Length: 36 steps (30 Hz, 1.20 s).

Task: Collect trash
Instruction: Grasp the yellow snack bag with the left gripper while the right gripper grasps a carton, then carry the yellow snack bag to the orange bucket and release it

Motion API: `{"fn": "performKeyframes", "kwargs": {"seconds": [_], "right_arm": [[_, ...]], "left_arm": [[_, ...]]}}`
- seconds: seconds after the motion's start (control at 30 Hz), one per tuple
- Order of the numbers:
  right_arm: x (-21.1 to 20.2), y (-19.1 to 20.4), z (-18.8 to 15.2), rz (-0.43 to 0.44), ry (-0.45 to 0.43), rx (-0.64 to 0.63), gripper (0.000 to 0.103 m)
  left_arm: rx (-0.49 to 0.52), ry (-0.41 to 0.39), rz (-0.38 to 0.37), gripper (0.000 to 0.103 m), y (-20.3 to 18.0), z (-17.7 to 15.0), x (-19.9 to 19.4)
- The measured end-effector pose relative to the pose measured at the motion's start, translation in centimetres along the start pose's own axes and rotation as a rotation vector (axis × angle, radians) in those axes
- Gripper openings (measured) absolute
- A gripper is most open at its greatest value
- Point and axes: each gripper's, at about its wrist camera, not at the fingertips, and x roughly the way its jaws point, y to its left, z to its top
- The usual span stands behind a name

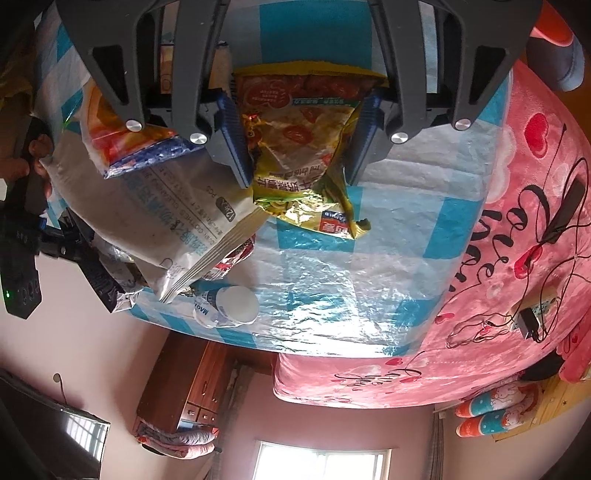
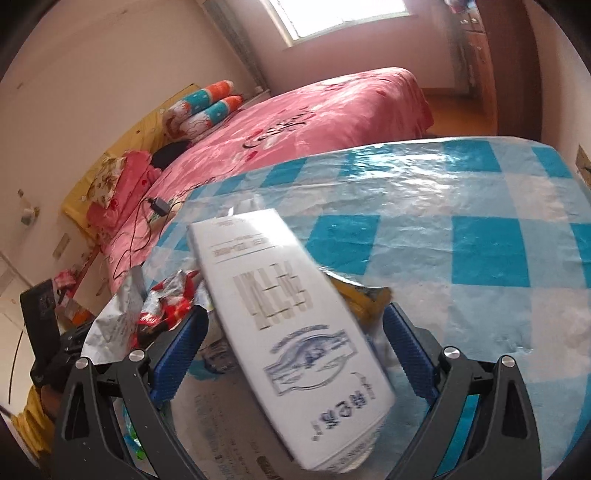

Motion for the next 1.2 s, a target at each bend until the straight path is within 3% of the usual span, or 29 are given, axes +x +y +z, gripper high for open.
{"fn": "performKeyframes", "kwargs": {"seconds": [0.07, 0.13, 0.3, 0.67, 0.7, 1.2], "right_arm": [[-0.1, 0.7, -0.3, -0.01, -0.003, -0.02, 0.088], [-0.4, 1.0, -0.7, 0.011, -0.008, -0.014, 0.075], [-1.4, 1.9, -1.7, -0.007, -0.024, -0.002, 0.06], [-4.7, 4.4, -4.3, -0.1, -0.096, 0.042, 0.055], [-5.0, 4.5, -4.6, -0.11, -0.102, 0.052, 0.033], [-8.3, 6.6, -9.2, -0.118, -0.125, 0.121, 0.032]], "left_arm": [[-0.006, -0.003, -0.009, 0.051, 0.1, -0.1, -0.1], [-0.013, -0.007, -0.015, 0.049, 0.0, -0.2, -0.3], [-0.025, -0.021, -0.031, 0.041, 0.1, -0.6, -0.8], [-0.047, -0.028, -0.072, 0.035, 0.1, -1.9, -1.9], [-0.05, -0.029, -0.078, 0.035, 0.1, -2.1, -2.1], [-0.06, -0.027, -0.171, 0.034, -0.1, -5.8, -5.9]]}}
